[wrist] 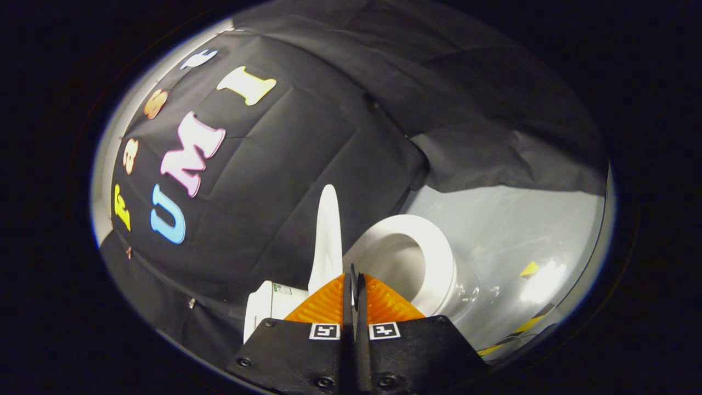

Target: Open the toilet lid.

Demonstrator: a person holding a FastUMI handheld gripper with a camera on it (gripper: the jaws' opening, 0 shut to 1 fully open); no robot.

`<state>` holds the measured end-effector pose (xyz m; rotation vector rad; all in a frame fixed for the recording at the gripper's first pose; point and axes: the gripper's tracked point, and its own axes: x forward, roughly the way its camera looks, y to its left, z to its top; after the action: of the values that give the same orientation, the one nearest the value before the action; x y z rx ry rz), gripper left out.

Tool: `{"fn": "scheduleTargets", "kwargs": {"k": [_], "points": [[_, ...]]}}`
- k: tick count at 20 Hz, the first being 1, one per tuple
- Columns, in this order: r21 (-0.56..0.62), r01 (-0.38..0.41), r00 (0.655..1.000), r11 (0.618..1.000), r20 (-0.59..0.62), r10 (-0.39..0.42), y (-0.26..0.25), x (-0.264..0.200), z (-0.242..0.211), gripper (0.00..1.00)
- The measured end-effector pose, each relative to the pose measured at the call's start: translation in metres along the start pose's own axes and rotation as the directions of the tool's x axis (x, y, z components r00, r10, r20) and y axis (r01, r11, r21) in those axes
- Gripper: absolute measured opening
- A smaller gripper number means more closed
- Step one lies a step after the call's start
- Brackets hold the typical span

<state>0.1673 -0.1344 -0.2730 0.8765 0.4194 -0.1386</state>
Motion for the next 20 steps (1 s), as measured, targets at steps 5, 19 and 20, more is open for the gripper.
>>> {"fn": "scheduleTargets", "kwargs": {"k": [5, 19, 20], "points": [[-0.156, -0.024, 0.999, 0.987, 0.034, 0.030, 0.073, -0.021, -0.007, 0.05], [-0.495, -0.022, 0.995, 0.869, 0.078, 0.070, 0.206, -0.049, -0.059, 0.05], [-0.521, -0.024, 0.994, 0.853, 0.078, 0.076, 0.218, -0.050, -0.063, 0.05]]}}
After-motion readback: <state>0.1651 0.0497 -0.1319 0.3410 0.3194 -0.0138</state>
